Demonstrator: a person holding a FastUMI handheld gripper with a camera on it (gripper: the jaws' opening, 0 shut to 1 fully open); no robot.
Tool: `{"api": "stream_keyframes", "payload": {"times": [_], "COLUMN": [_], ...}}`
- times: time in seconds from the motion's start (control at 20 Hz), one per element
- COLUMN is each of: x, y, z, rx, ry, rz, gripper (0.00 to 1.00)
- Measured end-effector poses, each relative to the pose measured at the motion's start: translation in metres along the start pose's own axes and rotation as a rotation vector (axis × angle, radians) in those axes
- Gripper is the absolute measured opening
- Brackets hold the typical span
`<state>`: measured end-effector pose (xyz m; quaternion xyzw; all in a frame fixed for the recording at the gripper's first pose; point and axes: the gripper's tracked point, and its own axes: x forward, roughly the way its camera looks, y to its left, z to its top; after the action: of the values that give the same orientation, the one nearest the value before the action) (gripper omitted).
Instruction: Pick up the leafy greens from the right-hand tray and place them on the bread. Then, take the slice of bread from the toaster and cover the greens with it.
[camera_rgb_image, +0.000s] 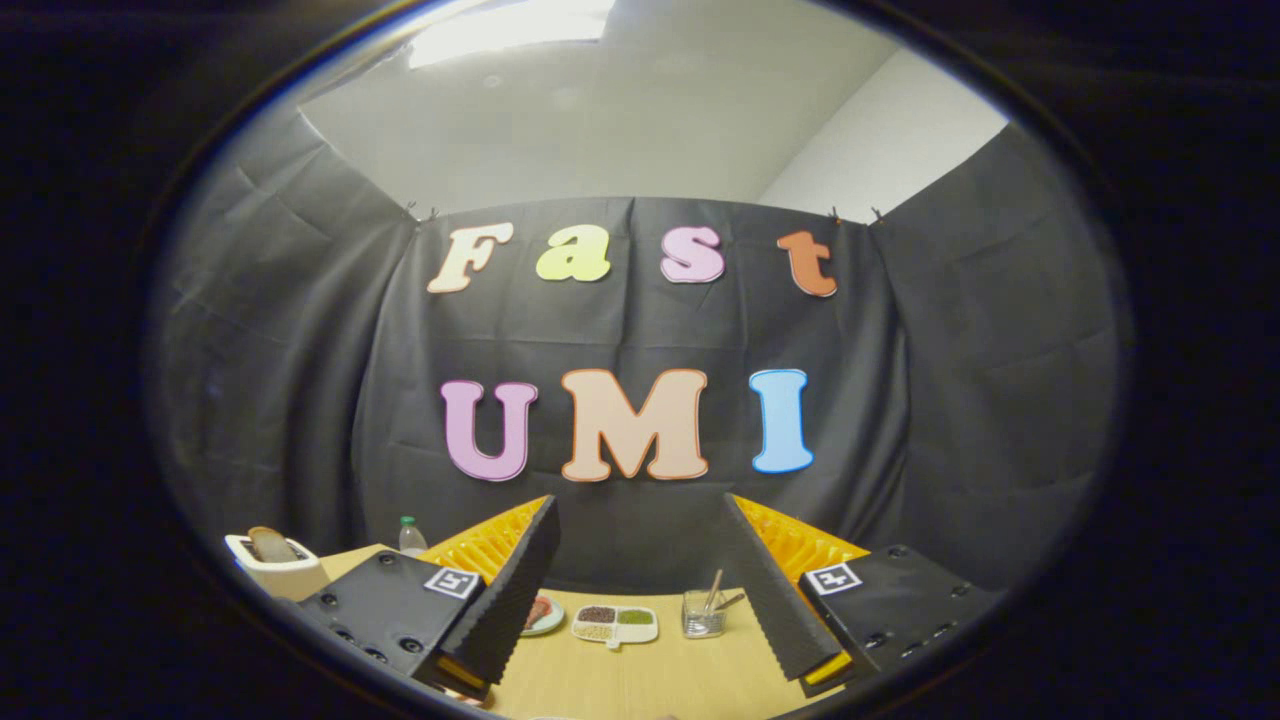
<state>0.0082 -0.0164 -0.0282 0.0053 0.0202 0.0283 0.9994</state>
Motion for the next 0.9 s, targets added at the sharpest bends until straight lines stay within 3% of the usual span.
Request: {"api": "stream_keyframes", "payload": {"times": [0.25,0.5,0.9], "x": [0.005,0.006,-0.004], "y": [0.000,0.010,0.027], "z": [-0.028,-0.069,-0.132], "rx": [-0.042,-0.187,-0.303], "ry": [0.063,0.158,0.304], "rz": [0.094,0.245,0.472], "gripper": [0.99,0.99,0.99]}}
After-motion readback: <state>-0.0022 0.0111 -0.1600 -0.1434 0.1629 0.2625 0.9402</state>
